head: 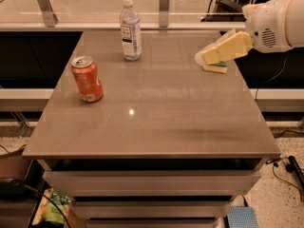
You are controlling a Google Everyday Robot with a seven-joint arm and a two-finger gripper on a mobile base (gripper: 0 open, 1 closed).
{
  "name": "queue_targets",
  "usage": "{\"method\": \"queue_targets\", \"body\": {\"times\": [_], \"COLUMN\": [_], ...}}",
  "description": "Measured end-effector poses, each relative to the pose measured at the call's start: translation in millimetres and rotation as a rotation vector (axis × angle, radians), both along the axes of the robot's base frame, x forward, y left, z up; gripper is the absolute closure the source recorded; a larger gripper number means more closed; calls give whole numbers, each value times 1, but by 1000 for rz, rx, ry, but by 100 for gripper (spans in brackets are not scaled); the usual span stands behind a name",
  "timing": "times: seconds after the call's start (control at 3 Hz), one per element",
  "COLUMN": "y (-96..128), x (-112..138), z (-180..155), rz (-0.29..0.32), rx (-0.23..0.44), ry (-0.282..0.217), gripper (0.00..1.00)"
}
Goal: Knock blue plastic bottle over
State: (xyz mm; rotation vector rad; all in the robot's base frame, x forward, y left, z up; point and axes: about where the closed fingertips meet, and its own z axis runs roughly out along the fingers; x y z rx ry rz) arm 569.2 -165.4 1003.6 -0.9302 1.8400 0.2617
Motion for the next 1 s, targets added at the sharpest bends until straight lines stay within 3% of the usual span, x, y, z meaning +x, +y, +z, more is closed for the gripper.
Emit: {"method": "queue_targets", "body": {"times": [0.67,1.0], "y": [3,10], "x": [9,26], "z": [0,0], "rz": [-12,-25], "rx": [26,69], "ry": [-11,-46], "gripper": [0,0]}}
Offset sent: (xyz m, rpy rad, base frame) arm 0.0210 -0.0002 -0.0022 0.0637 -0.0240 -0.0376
